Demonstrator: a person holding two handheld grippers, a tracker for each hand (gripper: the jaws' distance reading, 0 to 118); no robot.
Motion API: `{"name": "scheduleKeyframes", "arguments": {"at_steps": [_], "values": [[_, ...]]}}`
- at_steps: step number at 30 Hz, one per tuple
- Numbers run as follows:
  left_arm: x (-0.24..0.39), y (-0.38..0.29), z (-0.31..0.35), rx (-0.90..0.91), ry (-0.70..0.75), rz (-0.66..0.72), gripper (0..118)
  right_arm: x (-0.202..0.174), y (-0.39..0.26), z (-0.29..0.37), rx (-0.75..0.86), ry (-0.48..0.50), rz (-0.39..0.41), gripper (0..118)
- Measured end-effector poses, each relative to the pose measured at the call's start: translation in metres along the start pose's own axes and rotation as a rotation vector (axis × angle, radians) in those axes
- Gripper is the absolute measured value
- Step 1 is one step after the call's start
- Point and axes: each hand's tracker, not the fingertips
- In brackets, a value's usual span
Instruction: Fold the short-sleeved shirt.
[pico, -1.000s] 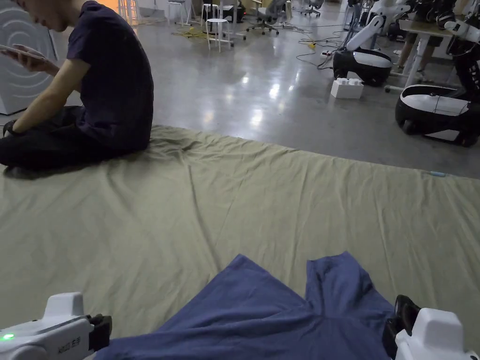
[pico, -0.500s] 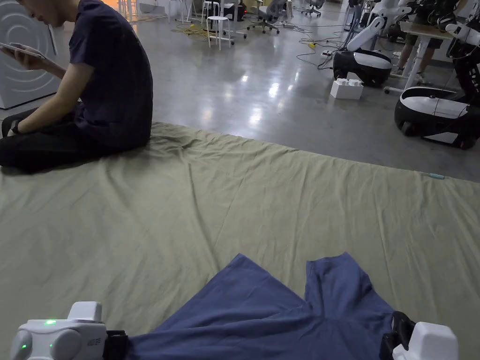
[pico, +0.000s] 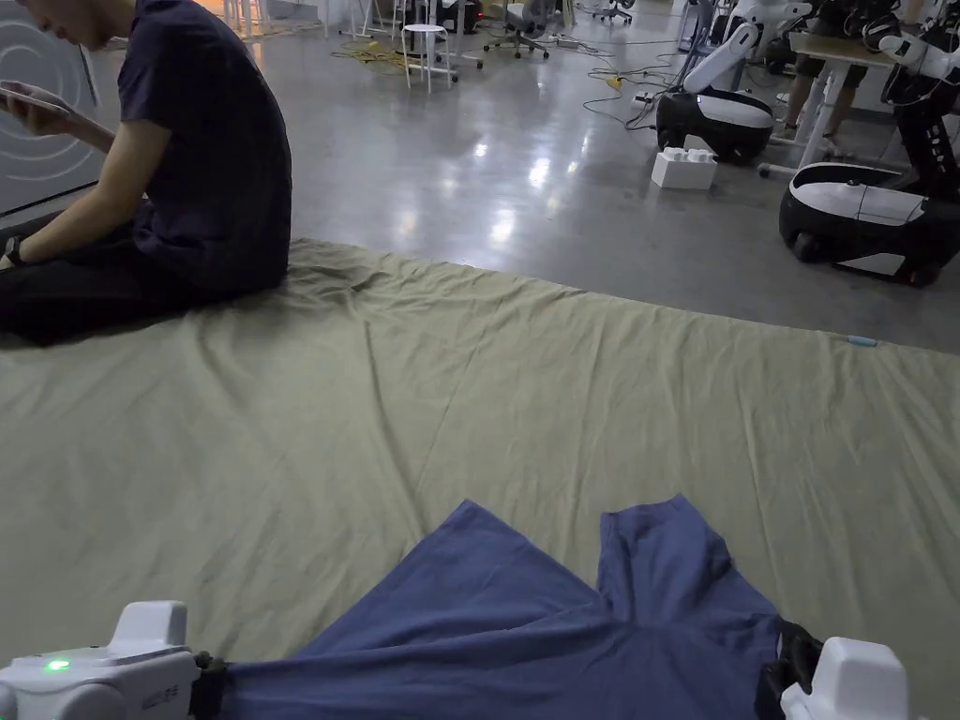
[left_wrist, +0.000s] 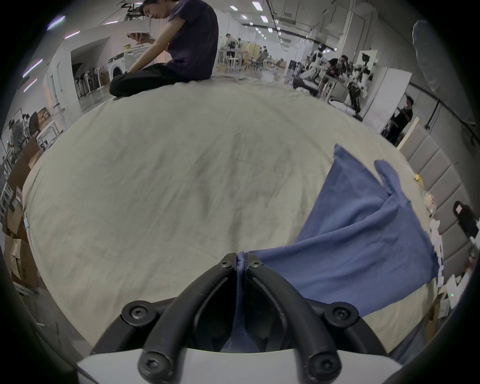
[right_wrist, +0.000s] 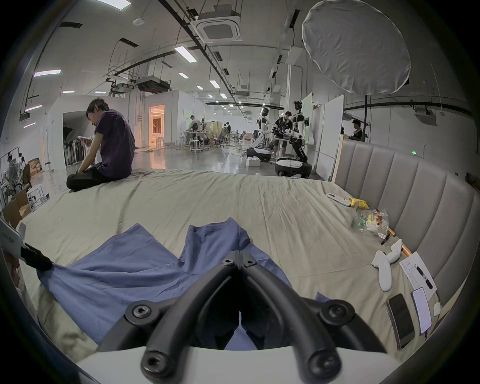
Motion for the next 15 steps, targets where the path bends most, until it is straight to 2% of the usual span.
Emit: {"name": "scheduleKeyframes", "arguments": {"at_steps": [4,8,10,11,15], "values": [[-0.002,0.008,0.026,0.08,-0.058,0.056,4,0.014,0.009,-0.02,-0.022,-0.001,-0.005,1],[0.007,0.017,0.044,0.13,-0.071,0.026,4,0.032,0.021,-0.059,-0.094,0.004,-0.015,1],[0.012,0.02,0.049,0.14,-0.071,0.011,5,0.039,0.027,-0.085,-0.178,0.004,0.014,2],[0.013,0.021,0.05,0.146,-0.073,0.01,4,0.044,0.028,-0.1,-0.211,0.018,0.012,7],[0.019,0.024,0.052,0.154,-0.074,0.012,5,0.058,0.028,-0.157,-0.377,0.033,0.067,59]]}}
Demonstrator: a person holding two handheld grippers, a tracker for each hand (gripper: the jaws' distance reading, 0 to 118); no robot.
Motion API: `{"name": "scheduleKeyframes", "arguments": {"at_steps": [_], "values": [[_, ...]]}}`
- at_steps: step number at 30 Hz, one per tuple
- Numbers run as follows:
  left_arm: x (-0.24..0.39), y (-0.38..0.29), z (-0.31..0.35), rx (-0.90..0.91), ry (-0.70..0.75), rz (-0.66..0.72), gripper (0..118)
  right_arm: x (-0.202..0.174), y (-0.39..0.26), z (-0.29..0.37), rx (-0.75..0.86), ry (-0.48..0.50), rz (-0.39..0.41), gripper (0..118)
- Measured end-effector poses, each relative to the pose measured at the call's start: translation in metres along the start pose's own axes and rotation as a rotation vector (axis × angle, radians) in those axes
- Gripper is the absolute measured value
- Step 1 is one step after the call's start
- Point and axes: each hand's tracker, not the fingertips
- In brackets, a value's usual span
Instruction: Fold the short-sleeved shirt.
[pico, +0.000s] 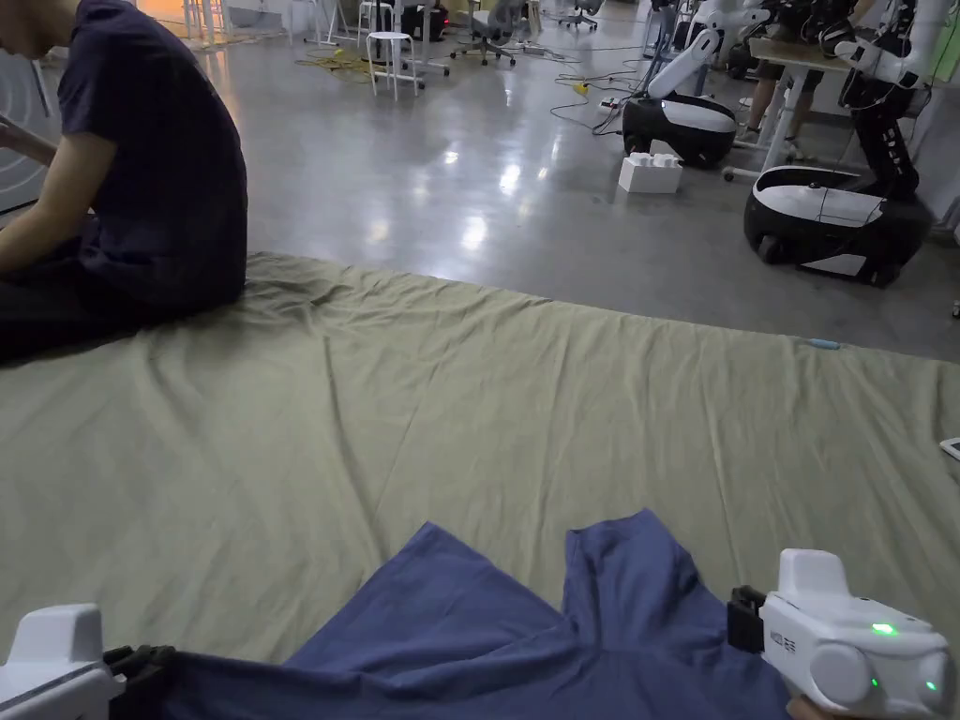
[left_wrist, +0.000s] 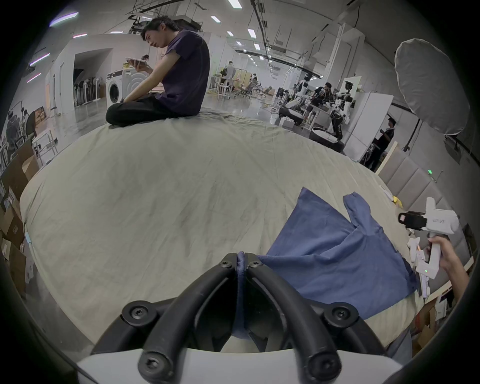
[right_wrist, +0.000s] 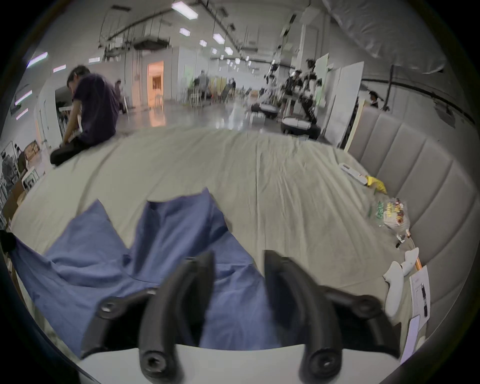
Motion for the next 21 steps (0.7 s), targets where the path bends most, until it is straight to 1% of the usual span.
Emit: {"name": "scheduleKeyframes", "arguments": {"at_steps": [2,3,5,6,7,9,10,11,12,13,14,15,16,17,19,20,21], "values": [[0.005,0.001,-0.001,0.003,0.01,-0.009,4,0.005,0.007,-0.026,-0.037,-0.011,0.025,67],[0.005,0.0,-0.002,0.004,0.015,-0.012,5,0.006,0.009,-0.038,-0.064,-0.002,0.041,68],[0.006,-0.002,-0.002,0.002,0.02,0.006,4,0.007,0.01,-0.064,-0.15,0.045,0.057,71],[0.007,-0.003,-0.003,-0.001,0.02,0.013,5,0.007,0.009,-0.075,-0.192,0.063,0.064,77],[0.008,-0.005,-0.004,-0.001,0.025,0.016,5,0.006,0.006,-0.084,-0.214,0.067,0.067,79],[0.009,-0.007,-0.005,-0.009,0.032,0.018,5,0.004,0.0,-0.099,-0.262,0.062,0.059,79],[0.01,-0.008,-0.006,-0.013,0.035,0.019,5,0.002,-0.002,-0.105,-0.294,0.068,0.043,77],[0.01,-0.009,-0.006,-0.016,0.037,0.017,4,0.0,-0.005,-0.11,-0.313,0.092,0.019,70],[0.011,-0.009,-0.007,-0.019,0.039,0.016,4,-0.001,-0.005,-0.108,-0.284,0.113,-0.009,64],[0.008,-0.011,-0.01,-0.02,0.042,0.018,5,-0.003,-0.005,-0.107,-0.269,0.078,-0.004,61],[0.006,-0.01,-0.01,-0.007,0.062,0.001,4,-0.005,-0.003,-0.105,-0.275,0.07,0.005,54],[0.006,-0.01,-0.01,-0.002,0.061,0.008,4,-0.007,-0.003,-0.104,-0.271,0.074,0.007,36],[0.006,-0.009,-0.01,0.003,0.06,0.014,4,-0.011,0.001,-0.098,-0.252,0.075,0.019,13],[0.009,-0.006,-0.009,0.007,0.058,0.017,5,-0.013,0.002,-0.096,-0.237,0.082,0.033,3],[0.011,-0.002,-0.009,0.016,0.056,0.023,4,-0.017,0.004,-0.09,-0.243,0.065,0.079,3],[0.012,0.0,-0.009,0.02,0.056,0.023,4,-0.018,0.005,-0.087,-0.225,0.066,0.094,3],[0.013,0.002,-0.009,0.03,0.055,0.022,4,-0.017,0.007,-0.08,-0.167,0.049,0.104,3]]}}
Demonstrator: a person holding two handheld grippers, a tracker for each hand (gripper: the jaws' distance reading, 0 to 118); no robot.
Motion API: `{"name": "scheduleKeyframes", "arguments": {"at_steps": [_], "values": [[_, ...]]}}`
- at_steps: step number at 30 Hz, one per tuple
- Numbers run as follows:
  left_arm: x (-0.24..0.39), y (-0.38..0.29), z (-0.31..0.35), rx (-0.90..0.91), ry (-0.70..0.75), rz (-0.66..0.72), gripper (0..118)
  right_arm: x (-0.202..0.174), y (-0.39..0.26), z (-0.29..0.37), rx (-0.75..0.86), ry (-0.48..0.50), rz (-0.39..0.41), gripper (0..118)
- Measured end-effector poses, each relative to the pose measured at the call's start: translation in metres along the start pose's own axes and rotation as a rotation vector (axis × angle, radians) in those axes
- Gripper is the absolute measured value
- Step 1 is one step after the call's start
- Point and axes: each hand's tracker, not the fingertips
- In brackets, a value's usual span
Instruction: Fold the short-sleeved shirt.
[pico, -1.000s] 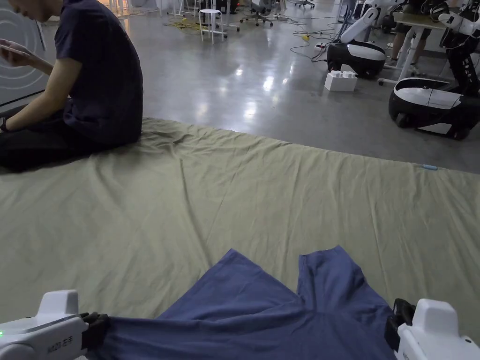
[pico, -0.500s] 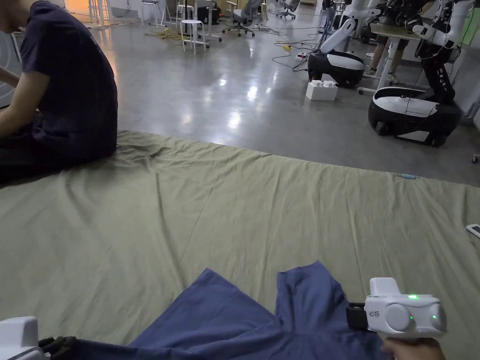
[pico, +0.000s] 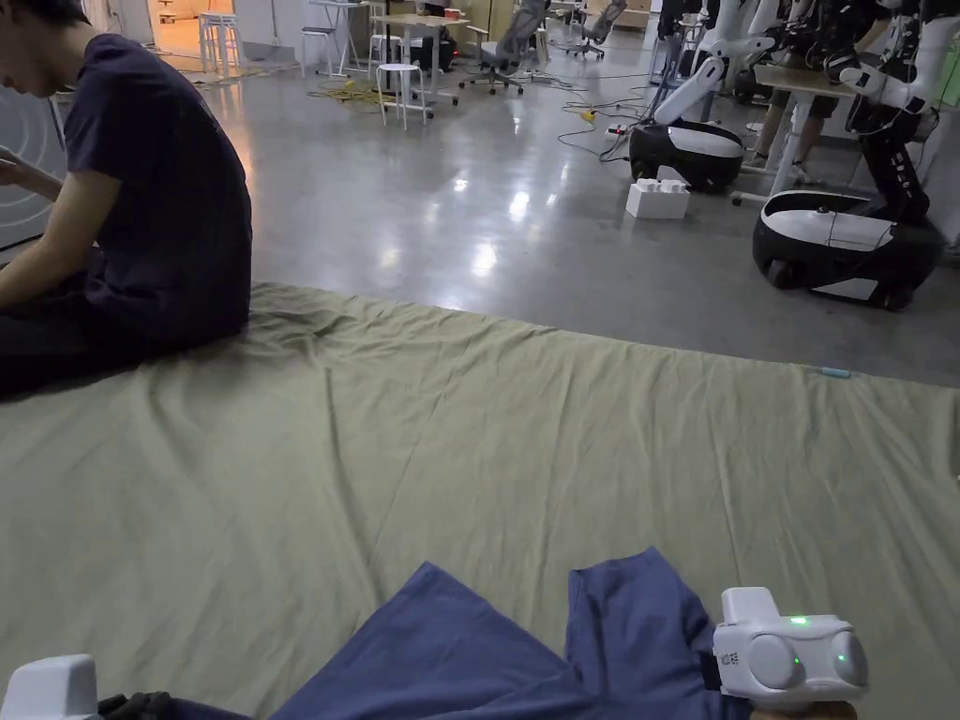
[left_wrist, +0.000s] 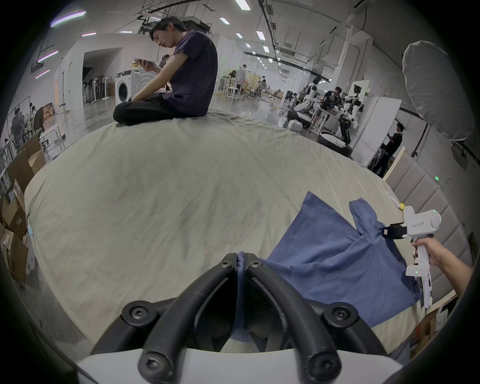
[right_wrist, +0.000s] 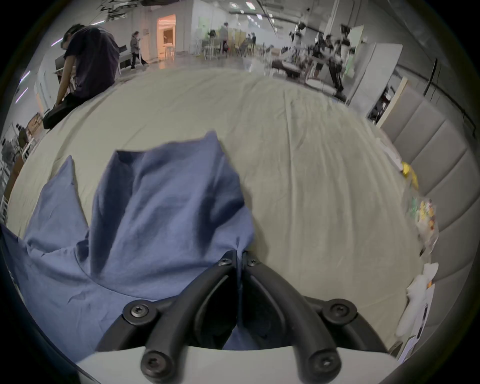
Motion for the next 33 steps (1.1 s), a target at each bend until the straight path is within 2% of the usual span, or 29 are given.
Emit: {"name": "scheduleKeyframes", "arguments": {"at_steps": [8,13,19,25,28,33], "values": [[0.019,0.044,0.02,0.105,-0.045,-0.037,5,0.021,0.029,0.097,0.296,-0.069,-0.019,3],[0.033,0.082,0.037,0.192,-0.077,-0.048,4,0.051,0.049,0.168,0.424,-0.046,-0.139,3],[0.058,0.142,0.06,0.311,-0.107,-0.078,4,0.082,0.074,0.251,0.581,-0.082,-0.194,3],[0.094,0.213,0.085,0.412,-0.114,-0.111,5,0.105,0.104,0.315,0.716,-0.232,-0.133,3],[0.113,0.251,0.098,0.468,-0.12,-0.136,5,0.117,0.119,0.335,0.74,-0.272,-0.17,3],[0.142,0.309,0.111,0.521,-0.115,-0.175,4,0.129,0.147,0.363,0.778,-0.321,-0.186,3]]}}
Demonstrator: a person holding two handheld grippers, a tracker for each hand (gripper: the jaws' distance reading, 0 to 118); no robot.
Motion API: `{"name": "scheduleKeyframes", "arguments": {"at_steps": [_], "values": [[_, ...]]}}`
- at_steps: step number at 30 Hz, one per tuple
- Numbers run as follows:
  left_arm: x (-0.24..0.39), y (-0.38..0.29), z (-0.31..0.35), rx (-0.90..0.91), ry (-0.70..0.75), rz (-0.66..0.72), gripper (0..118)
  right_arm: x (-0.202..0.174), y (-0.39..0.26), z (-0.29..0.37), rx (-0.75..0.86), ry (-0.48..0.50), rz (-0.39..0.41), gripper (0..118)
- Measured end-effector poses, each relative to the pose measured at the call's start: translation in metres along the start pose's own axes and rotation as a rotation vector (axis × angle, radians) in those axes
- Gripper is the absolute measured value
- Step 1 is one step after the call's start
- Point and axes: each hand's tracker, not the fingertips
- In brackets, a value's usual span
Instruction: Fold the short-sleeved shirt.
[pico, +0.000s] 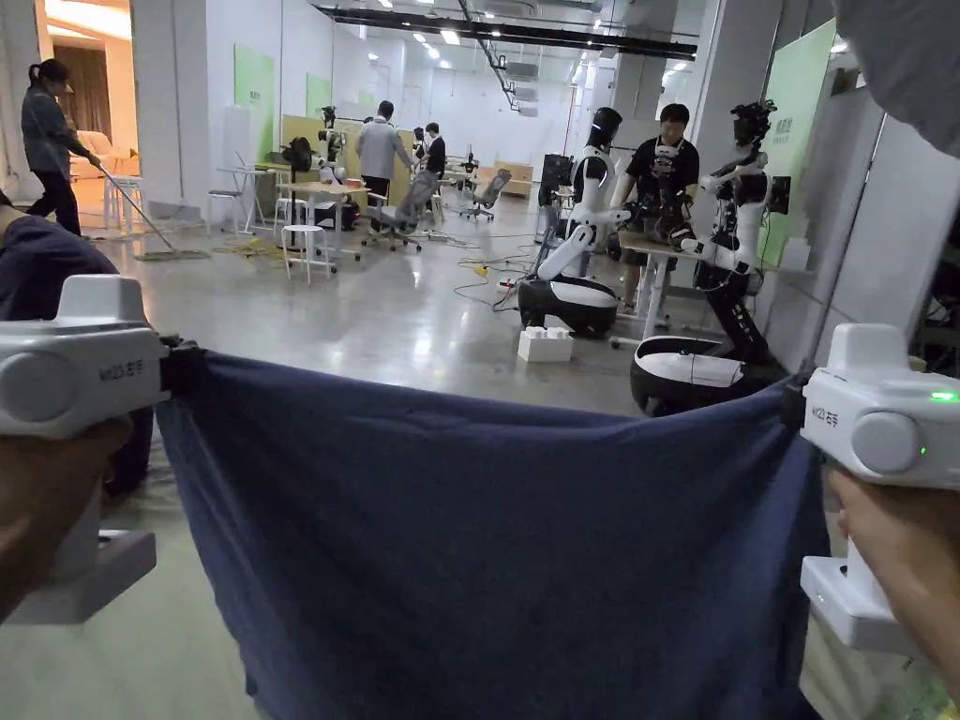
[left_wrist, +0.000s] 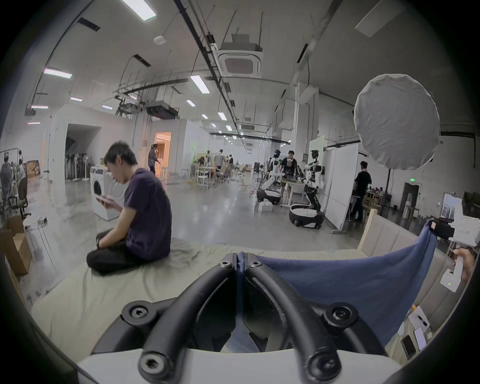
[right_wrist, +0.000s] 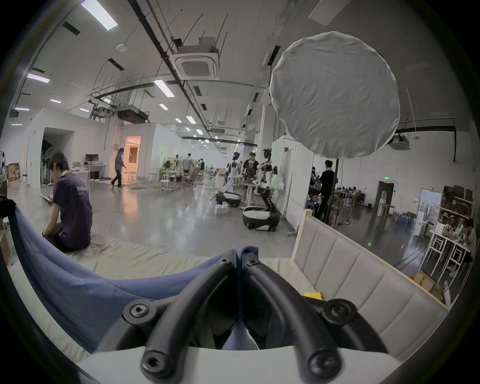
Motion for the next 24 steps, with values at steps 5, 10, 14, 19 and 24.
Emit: {"name": "scheduleKeyframes", "arguments": {"at_steps": [5,10,14,19,24], "values": [[0.013,0.043,-0.026,0.031,0.018,-0.021,4,-0.001,0.036,-0.01,0.055,-0.035,0.005,3],[0.015,0.07,-0.046,0.063,0.038,-0.027,5,-0.004,0.061,-0.031,0.077,-0.04,0.023,3],[0.012,0.086,-0.066,0.071,0.062,-0.067,4,-0.005,0.074,-0.052,0.087,-0.046,0.006,3],[0.011,0.104,-0.094,0.077,0.072,-0.072,5,-0.011,0.086,-0.08,0.115,-0.062,0.022,3],[0.014,0.113,-0.118,0.086,0.084,-0.097,4,-0.014,0.094,-0.1,0.144,-0.082,0.007,3]]}}
